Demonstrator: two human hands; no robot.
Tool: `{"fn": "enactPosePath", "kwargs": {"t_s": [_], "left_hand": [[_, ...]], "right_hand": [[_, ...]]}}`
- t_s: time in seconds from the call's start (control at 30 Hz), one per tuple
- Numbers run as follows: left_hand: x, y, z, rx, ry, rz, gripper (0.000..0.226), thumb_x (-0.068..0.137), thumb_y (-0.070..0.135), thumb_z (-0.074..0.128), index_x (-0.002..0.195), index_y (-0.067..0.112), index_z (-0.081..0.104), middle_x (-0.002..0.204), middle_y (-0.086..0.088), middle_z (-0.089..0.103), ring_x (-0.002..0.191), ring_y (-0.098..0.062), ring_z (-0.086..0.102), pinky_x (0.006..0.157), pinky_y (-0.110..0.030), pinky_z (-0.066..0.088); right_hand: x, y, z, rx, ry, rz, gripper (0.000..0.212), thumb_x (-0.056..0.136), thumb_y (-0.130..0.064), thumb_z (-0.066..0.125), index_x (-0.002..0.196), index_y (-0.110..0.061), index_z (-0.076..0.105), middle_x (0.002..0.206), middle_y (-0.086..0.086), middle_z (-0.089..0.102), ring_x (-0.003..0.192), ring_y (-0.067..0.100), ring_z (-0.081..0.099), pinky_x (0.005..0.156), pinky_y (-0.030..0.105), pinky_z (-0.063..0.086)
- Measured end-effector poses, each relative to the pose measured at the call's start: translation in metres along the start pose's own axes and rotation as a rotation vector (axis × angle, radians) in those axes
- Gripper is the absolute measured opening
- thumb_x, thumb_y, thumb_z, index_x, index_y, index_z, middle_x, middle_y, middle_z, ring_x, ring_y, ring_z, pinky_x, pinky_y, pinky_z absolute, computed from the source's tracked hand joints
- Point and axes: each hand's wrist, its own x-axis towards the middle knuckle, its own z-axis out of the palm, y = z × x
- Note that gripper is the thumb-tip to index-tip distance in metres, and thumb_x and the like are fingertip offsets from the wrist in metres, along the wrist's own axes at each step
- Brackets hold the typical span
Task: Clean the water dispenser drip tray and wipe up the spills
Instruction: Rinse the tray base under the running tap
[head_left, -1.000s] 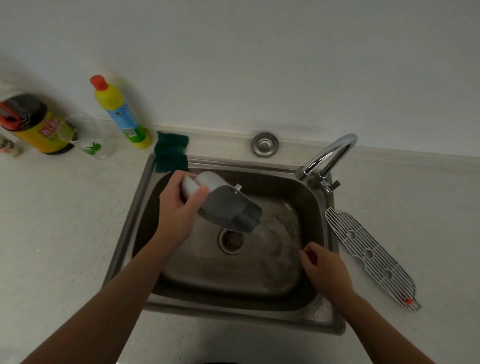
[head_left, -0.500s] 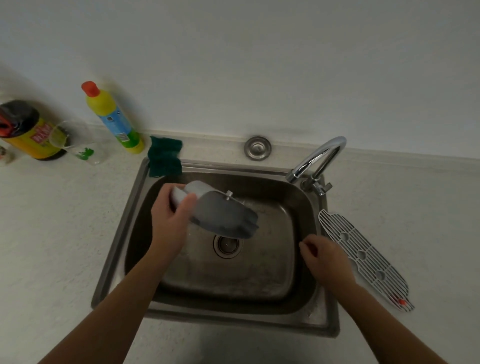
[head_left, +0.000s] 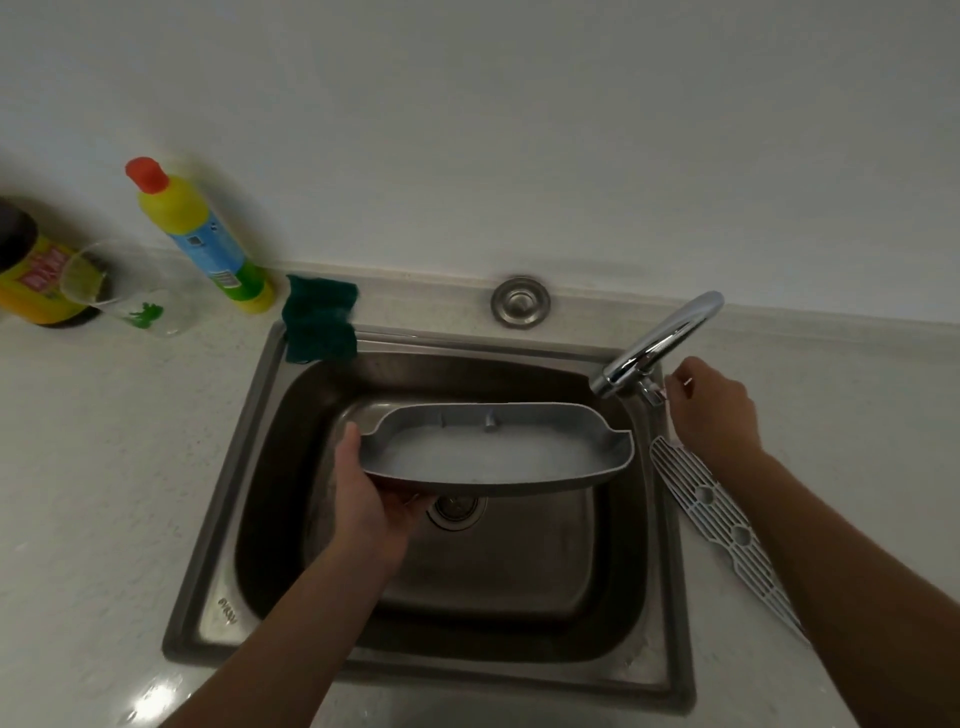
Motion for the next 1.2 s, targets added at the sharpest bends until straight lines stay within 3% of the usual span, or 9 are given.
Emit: {"fn": "enactPosePath", "kwargs": {"t_s": [0.13,0.27,0.47,0.57,0.73,0.83,0.93,1.1,1.2], "left_hand": [[0.011,-0.005,0.015,0.017,-0.041,-0.02,0.054,0.082,0.066,0.066,0.119,0.026,0.071,0.109,-0.012,0.079,0.105,-0.034,0.075,0.082,-0.052,0.062],[0.019,-0.007,0.029,0.002,-0.057,-0.062,0.052,0.087,0.065,0.062,0.117,0.024,0.071,0.107,-0.014,0.08,0.109,-0.036,0.072,0.079,-0.053,0.062],[0.026,-0.009,0.037,0.033,-0.079,-0.086,0.056,0.087,0.067,0.06,0.12,0.022,0.069,0.106,-0.015,0.08,0.107,-0.037,0.073,0.082,-0.055,0.062],[0.026,-0.015,0.038,0.023,-0.105,-0.109,0.058,0.089,0.067,0.056,0.122,0.021,0.07,0.111,-0.017,0.078,0.102,-0.036,0.076,0.08,-0.053,0.062],[0.022,-0.03,0.048,0.008,-0.112,-0.199,0.057,0.092,0.062,0.057,0.127,0.018,0.067,0.115,-0.018,0.077,0.099,-0.036,0.077,0.079,-0.054,0.062],[0.024,-0.034,0.052,0.215,-0.11,-0.209,0.053,0.095,0.061,0.053,0.123,0.019,0.067,0.114,-0.014,0.077,0.103,-0.032,0.074,0.069,-0.045,0.064],[0.03,-0.033,0.05,0.553,-0.043,-0.131,0.045,0.097,0.059,0.053,0.112,0.02,0.069,0.097,-0.008,0.075,0.087,-0.023,0.068,0.083,-0.044,0.06],[0.027,-0.012,0.034,0.743,-0.08,-0.008,0.045,0.091,0.063,0.055,0.108,0.024,0.07,0.095,-0.006,0.075,0.083,-0.019,0.068,0.06,-0.031,0.056],[0.019,0.008,0.026,0.764,-0.092,0.1,0.055,0.078,0.071,0.059,0.104,0.025,0.073,0.084,0.001,0.075,0.074,-0.015,0.065,0.059,-0.03,0.051]], "right_hand": [[-0.012,-0.005,0.007,-0.077,0.041,-0.173,0.024,0.102,-0.02,0.055,0.079,-0.016,0.047,0.064,0.003,0.054,0.056,0.027,0.049,0.06,0.034,0.036],[-0.026,-0.01,0.014,-0.096,-0.041,-0.227,0.018,0.104,-0.023,0.055,0.088,-0.016,0.057,0.074,0.005,0.061,0.064,0.024,0.055,0.062,0.034,0.042],[-0.042,-0.012,0.002,0.408,-0.061,0.122,0.025,0.103,-0.035,0.053,0.09,-0.02,0.067,0.076,-0.001,0.067,0.07,0.018,0.064,0.061,0.032,0.048],[-0.064,-0.008,-0.007,0.7,-0.199,0.328,0.044,0.103,-0.051,0.043,0.086,-0.02,0.069,0.058,-0.005,0.064,0.05,0.009,0.057,0.049,0.03,0.046],[-0.095,-0.007,-0.022,0.758,-0.266,0.413,0.061,0.1,-0.068,0.033,0.073,-0.021,0.063,0.043,-0.01,0.053,0.035,-0.003,0.047,0.036,0.014,0.037],[-0.105,-0.01,-0.032,0.788,-0.172,0.369,0.063,0.083,-0.079,0.045,0.08,-0.019,0.065,0.055,-0.009,0.056,0.045,0.001,0.051,0.039,0.018,0.039],[-0.11,-0.009,-0.037,0.763,-0.106,0.338,0.066,0.073,-0.082,0.048,0.088,-0.021,0.069,0.073,0.0,0.062,0.063,0.014,0.055,0.055,0.028,0.042],[-0.118,-0.001,-0.024,0.758,-0.184,0.37,0.047,0.098,-0.063,0.042,0.092,-0.024,0.066,0.078,0.0,0.062,0.068,0.012,0.056,0.059,0.027,0.042],[-0.119,0.002,-0.005,0.799,-0.263,0.465,0.043,0.103,-0.056,0.04,0.093,-0.026,0.068,0.067,-0.002,0.068,0.062,0.012,0.065,0.06,0.029,0.048]]}}
